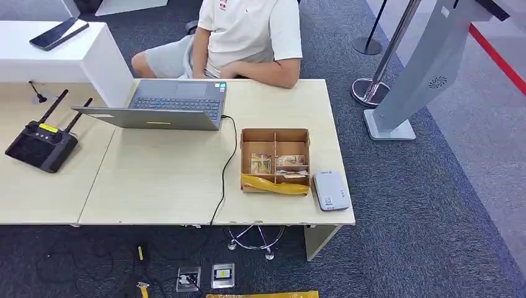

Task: Pass the card to the sensor for recognition and then transmit it.

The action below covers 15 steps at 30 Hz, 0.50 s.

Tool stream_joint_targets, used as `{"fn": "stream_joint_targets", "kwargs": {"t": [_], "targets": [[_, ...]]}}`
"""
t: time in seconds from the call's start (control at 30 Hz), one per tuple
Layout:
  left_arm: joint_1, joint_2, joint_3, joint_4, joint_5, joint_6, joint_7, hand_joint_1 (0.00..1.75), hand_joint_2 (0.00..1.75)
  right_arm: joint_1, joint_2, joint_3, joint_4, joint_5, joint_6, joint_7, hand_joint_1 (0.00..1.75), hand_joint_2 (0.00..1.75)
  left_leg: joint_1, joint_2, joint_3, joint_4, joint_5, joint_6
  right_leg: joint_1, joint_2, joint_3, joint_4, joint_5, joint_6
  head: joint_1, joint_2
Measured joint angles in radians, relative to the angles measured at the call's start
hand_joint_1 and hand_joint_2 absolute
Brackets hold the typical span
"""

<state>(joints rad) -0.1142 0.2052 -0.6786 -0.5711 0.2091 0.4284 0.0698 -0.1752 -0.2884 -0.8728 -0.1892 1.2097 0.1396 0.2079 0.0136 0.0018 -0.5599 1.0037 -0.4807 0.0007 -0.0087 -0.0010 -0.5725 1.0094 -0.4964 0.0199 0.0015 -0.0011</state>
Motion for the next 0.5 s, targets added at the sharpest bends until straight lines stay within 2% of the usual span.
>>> {"fn": "stream_joint_targets", "kwargs": {"t": [0.5], "targets": [[-0.027,-0.006,0.0,0.015,-0.002,-0.032,-0.034,0.0,0.0,0.002,0.002,0.0,0.0,-0.002,-0.002,0.011,0.0,1.75,0.0,0.0,0.0,0.0,0.0,0.0,0.0,0.0,0.0,0.0,0.0,0.0,0.0,0.0]]}}
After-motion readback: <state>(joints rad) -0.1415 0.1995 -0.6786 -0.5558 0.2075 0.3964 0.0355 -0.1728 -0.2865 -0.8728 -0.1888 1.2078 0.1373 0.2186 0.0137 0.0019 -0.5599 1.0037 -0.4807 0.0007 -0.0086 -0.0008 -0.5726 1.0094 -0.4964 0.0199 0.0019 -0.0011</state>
